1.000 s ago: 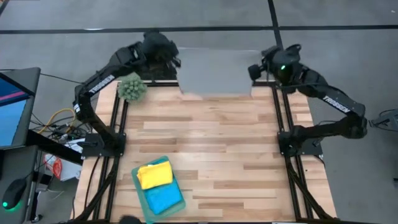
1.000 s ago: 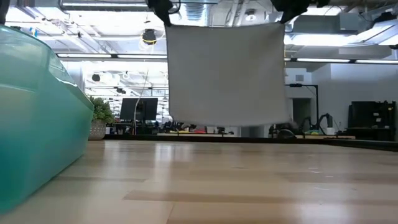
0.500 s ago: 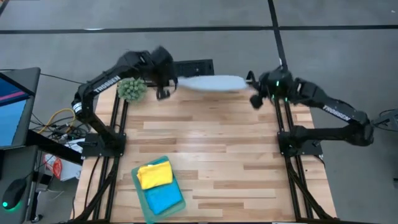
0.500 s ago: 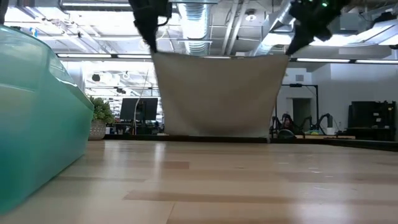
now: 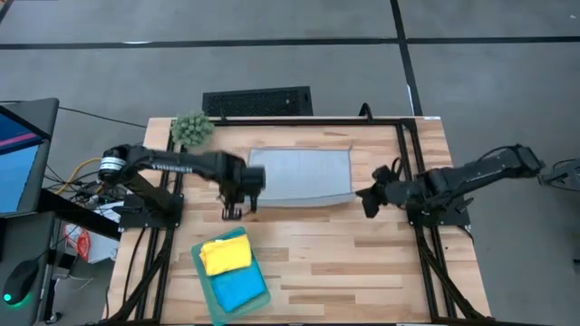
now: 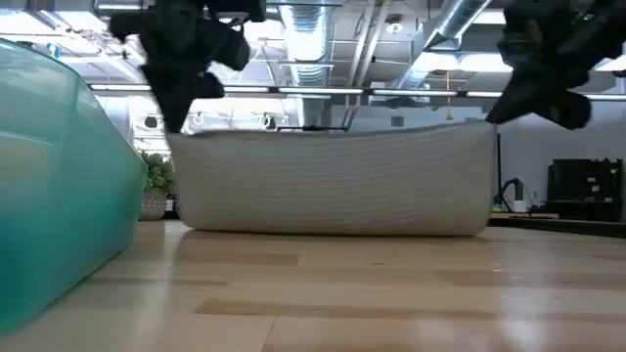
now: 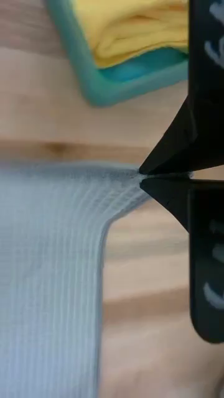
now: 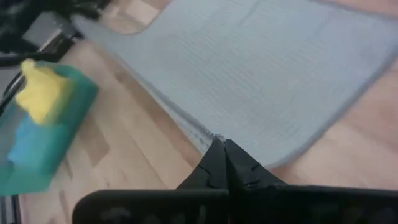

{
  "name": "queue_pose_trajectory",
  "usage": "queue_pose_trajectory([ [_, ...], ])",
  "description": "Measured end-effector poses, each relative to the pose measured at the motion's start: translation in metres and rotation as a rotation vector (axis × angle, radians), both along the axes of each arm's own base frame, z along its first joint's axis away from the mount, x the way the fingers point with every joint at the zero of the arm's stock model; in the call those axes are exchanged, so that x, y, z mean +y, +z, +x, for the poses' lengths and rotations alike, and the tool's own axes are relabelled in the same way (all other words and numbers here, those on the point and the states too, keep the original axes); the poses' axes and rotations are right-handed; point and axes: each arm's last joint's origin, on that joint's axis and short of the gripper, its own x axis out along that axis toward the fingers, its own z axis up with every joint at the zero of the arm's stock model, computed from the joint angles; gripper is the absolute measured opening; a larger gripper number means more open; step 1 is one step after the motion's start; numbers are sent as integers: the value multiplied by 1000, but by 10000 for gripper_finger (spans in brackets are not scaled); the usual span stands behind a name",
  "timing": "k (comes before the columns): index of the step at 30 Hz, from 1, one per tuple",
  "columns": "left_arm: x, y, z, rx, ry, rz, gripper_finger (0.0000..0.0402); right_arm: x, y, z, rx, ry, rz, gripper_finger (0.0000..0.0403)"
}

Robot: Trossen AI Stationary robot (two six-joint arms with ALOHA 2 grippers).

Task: Fold microfiber towels
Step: Fold the gray towel and put into the bin

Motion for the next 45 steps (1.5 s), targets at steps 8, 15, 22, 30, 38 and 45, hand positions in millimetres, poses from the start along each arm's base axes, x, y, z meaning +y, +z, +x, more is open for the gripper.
queue_pose_trajectory([
  [8,-17,-32,-5,6,79,223,0,0,-19,10,90,-198,24,0],
  [15,13,-31,-4,-6,125,382,0,-39,-15,25,147,-332,-65,0],
  [22,56,-29,3,-107,214,403,0,-87,-6,22,193,-395,-135,0],
  [30,87,-28,-3,-120,304,377,0,-112,-13,23,235,-359,-110,0],
  [38,90,-30,-6,-118,338,266,0,-114,-38,46,294,-275,-73,0],
  [45,99,-27,-2,-179,333,334,0,-119,-49,50,347,-287,-58,0],
])
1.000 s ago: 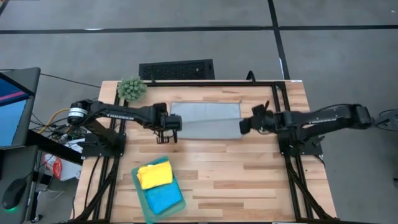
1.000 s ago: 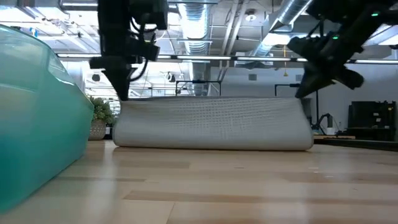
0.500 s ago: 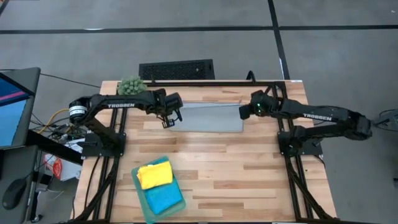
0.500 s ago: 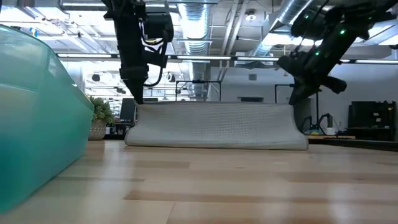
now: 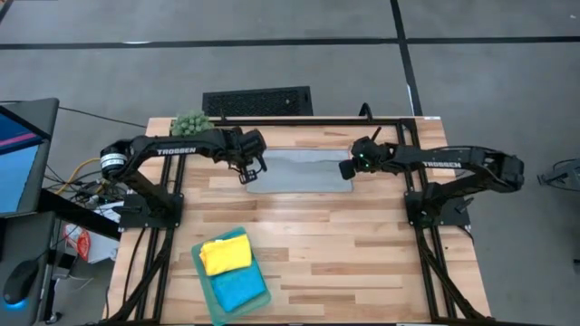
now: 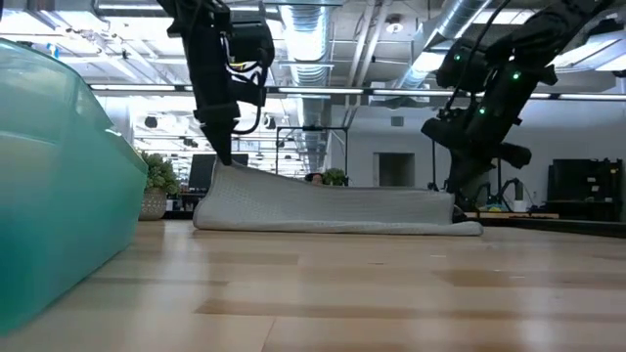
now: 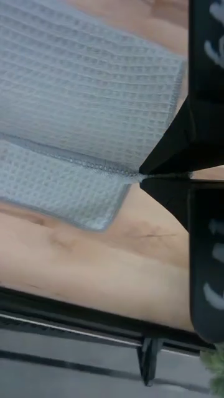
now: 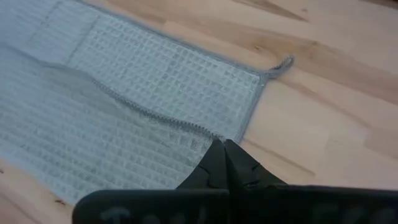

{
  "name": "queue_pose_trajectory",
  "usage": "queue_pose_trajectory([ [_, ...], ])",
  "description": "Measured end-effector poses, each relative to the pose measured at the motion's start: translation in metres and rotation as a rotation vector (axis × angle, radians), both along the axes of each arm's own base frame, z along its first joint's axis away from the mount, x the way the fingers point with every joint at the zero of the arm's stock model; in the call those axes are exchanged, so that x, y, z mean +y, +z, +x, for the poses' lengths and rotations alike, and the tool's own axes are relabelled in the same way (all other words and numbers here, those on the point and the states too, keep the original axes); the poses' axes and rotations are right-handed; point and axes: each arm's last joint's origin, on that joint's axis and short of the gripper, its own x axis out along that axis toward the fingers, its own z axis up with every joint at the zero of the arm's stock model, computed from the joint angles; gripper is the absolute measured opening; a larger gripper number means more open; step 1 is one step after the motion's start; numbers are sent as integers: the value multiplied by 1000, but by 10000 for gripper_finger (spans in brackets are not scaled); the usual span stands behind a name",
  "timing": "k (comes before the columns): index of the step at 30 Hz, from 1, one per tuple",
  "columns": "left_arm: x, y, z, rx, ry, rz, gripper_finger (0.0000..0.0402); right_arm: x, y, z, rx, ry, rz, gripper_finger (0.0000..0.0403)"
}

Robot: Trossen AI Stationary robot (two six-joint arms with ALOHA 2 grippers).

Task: Fold microfiber towels
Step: Fold the gray towel and put into the bin

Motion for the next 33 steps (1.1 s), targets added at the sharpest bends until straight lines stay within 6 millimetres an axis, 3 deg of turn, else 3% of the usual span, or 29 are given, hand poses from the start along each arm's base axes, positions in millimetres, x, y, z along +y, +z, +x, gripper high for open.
queue_pose_trajectory([
  [5,0,0,0,-21,24,-30,0,11,10,-1,-43,37,-21,0],
  [16,-3,0,-1,-32,74,-42,0,40,35,-26,-81,-21,-25,0],
  [21,-3,1,0,-37,66,-36,0,46,30,-35,5,-42,15,0],
  [33,-1,0,3,-58,64,-24,0,37,8,-10,61,-1,20,0],
])
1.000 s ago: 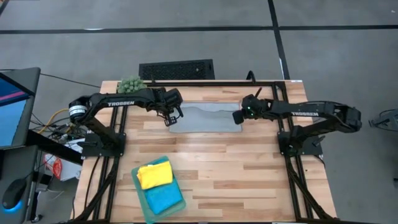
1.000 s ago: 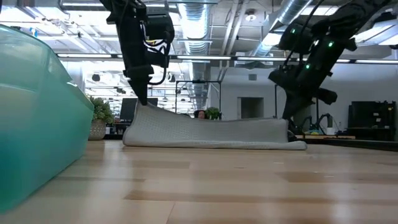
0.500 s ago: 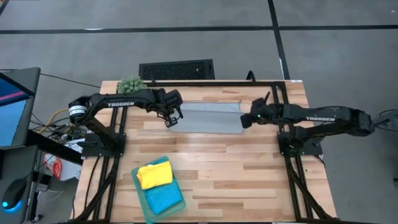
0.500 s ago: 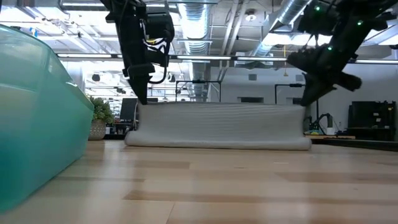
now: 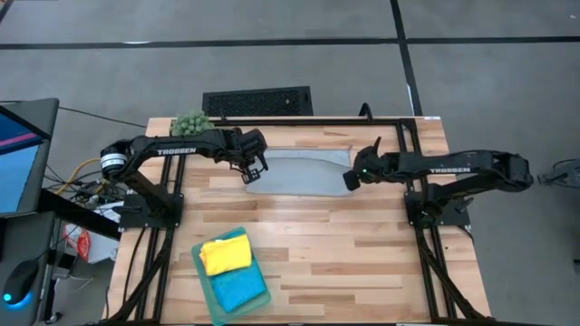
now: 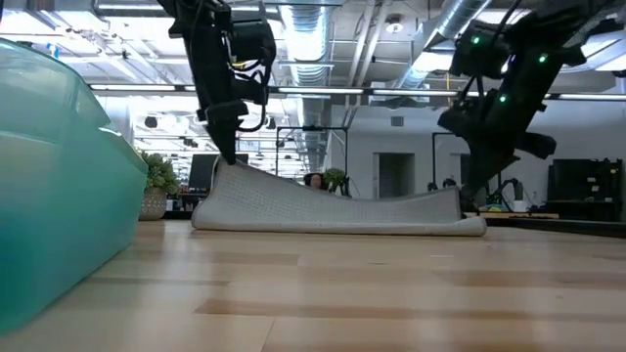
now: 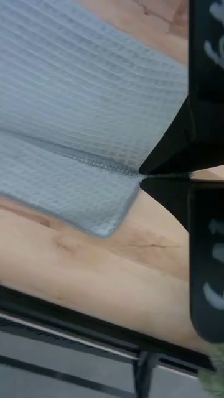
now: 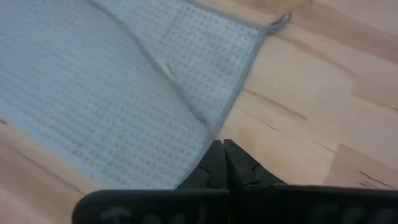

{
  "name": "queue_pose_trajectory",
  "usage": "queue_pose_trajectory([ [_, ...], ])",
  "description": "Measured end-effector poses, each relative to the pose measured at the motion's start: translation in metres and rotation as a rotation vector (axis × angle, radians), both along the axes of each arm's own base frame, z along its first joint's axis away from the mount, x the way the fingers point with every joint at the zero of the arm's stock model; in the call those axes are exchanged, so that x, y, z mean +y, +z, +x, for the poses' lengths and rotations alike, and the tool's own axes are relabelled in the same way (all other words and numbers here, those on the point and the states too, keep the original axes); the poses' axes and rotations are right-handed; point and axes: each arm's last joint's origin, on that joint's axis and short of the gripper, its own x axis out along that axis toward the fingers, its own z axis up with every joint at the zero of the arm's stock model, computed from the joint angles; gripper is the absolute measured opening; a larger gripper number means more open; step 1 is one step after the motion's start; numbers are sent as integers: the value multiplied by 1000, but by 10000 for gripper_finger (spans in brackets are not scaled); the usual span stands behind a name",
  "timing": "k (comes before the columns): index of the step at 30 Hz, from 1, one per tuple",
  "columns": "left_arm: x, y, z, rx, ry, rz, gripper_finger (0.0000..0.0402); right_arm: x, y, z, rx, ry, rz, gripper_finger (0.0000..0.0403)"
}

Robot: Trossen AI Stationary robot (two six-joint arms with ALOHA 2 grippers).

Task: Fold microfiber towels
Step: Fold the gray towel and put into the bin

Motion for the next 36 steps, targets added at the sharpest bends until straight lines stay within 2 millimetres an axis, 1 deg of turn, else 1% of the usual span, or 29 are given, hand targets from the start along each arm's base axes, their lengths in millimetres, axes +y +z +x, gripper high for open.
queue_pose_trajectory([
  [2,1,1,2,-27,-4,9,0,-2,-5,2,23,-3,4,0],
  [8,2,2,5,-69,15,0,0,-8,-13,12,15,0,-6,1],
  [13,3,2,5,-64,13,12,9,-13,-15,11,29,-14,-9,3],
  [17,8,3,3,-44,33,65,24,-20,-14,10,33,-12,-26,1],
  [22,15,3,0,-19,79,129,27,-31,-4,12,21,-20,-49,2],
  [25,18,3,-1,-46,76,88,27,-38,1,13,15,-27,-65,2],
  [28,20,3,0,-84,71,36,27,-44,0,10,24,-46,-63,3],
  [36,22,5,3,-130,72,46,27,-49,0,7,36,-57,-68,4],
])
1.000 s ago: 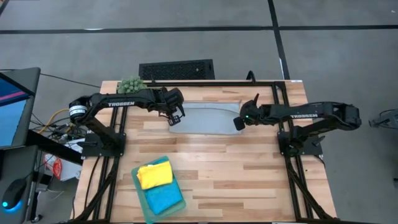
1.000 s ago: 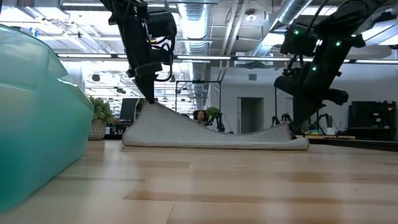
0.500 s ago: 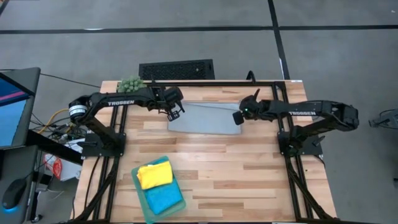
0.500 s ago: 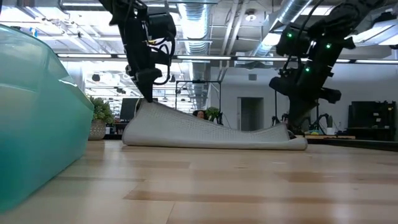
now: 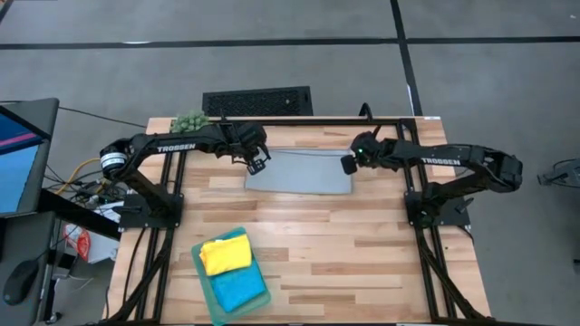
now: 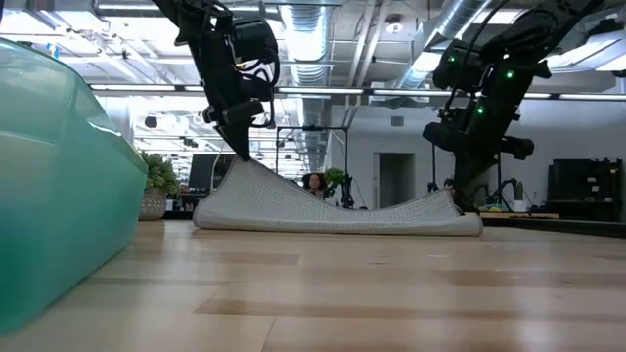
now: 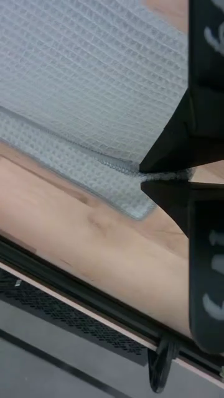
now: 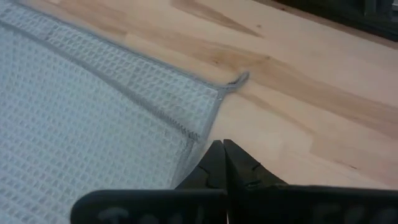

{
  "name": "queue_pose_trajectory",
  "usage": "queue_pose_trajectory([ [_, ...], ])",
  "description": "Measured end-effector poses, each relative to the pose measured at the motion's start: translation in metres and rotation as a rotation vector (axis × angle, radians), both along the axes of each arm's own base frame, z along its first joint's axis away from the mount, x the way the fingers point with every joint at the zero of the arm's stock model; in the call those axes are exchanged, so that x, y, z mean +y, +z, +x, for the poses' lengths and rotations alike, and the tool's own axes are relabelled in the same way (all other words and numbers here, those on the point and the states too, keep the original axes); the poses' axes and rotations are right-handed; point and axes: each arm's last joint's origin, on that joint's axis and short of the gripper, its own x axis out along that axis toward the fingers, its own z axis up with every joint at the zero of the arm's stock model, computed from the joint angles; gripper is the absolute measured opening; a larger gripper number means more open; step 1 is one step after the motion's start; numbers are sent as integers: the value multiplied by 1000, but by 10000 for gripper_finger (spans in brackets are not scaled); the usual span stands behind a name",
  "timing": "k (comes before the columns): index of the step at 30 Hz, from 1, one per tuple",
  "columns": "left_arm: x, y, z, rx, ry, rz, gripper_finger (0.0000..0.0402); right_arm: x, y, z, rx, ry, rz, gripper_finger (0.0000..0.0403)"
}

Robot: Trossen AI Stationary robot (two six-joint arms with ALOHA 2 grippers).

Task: Fold microfiber towels
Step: Fold the gray towel and put into the bin

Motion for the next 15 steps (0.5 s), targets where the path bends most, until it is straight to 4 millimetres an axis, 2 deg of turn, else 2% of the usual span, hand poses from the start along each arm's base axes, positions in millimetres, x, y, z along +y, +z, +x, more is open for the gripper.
queue_pose_trajectory([
  [15,1,0,0,1,-7,7,28,-12,3,-1,-25,-9,-39,14],
])
